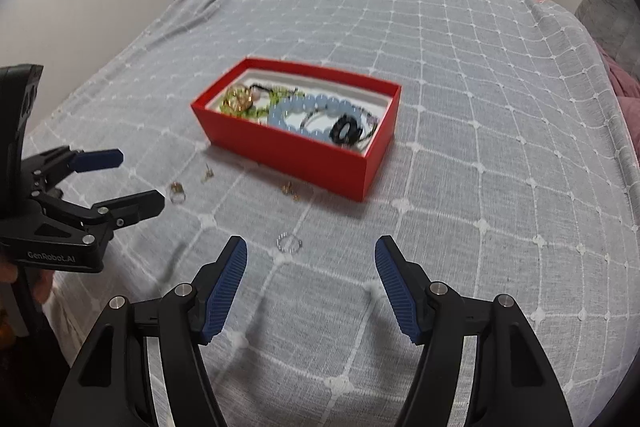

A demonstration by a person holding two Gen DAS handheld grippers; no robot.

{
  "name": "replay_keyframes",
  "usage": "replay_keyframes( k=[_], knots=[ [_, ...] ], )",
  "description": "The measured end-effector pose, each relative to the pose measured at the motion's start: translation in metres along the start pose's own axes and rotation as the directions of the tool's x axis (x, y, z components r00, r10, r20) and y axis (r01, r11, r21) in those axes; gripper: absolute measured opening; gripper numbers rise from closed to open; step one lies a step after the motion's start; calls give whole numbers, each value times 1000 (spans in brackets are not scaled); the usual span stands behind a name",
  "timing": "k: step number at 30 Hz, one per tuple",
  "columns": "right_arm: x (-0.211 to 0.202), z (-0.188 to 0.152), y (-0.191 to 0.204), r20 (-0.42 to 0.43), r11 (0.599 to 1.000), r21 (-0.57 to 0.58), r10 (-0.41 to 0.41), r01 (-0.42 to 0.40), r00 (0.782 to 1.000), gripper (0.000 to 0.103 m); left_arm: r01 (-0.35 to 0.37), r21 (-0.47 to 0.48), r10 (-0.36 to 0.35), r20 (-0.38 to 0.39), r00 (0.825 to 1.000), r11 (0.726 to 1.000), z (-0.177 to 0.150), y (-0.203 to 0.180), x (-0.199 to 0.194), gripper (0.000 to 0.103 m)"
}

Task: Organize jewelry
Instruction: 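Withdraw both tools from the box toward the small rings on the bed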

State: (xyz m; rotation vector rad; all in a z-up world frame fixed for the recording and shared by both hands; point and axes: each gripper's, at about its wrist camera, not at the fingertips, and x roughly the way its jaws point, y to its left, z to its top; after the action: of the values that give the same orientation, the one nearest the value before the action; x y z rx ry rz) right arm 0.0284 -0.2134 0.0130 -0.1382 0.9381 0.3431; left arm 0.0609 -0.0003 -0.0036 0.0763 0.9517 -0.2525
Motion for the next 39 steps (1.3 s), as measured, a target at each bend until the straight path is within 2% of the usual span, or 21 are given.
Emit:
replay_keyframes(
  k=[8, 12, 17, 19, 23, 26, 30, 39],
  knots=[
    [19, -26, 15, -74, 995, -92, -31, 24, 997, 69, -23, 51, 26, -53, 998, 998, -21, 1, 10, 97],
    [27, -36, 24, -94, 990, -139, -38, 25, 995, 69, -28, 66, 32, -55, 998, 997, -26, 2, 14, 97],
    [28, -39, 28, -77, 987, -157, -48, 36, 996, 73, 17, 98, -14, -35, 999, 995, -27, 2, 21, 97],
    [30, -39, 27, -68, 989, -146, -47, 37, 997, 76, 36, 112, -35, -7, 999, 993, -26, 2, 22, 93],
    [32, -39, 26, -54, 989, -141, -49, 41, 997, 81, 76, 122, -80, 30, 996, 990, -20, 4, 24, 77],
    [33, -38, 26, -48, 990, -136, -50, 43, 998, 82, 89, 128, -95, 42, 995, 988, -17, 4, 26, 63],
    [34, -38, 26, -45, 990, -136, -49, 42, 998, 83, 92, 137, -99, 44, 994, 986, -14, 3, 28, 51],
    [34, -38, 26, -44, 990, -135, -48, 42, 998, 84, 73, 175, -83, 49, 995, 982, -13, -3, 29, 41]
  ],
)
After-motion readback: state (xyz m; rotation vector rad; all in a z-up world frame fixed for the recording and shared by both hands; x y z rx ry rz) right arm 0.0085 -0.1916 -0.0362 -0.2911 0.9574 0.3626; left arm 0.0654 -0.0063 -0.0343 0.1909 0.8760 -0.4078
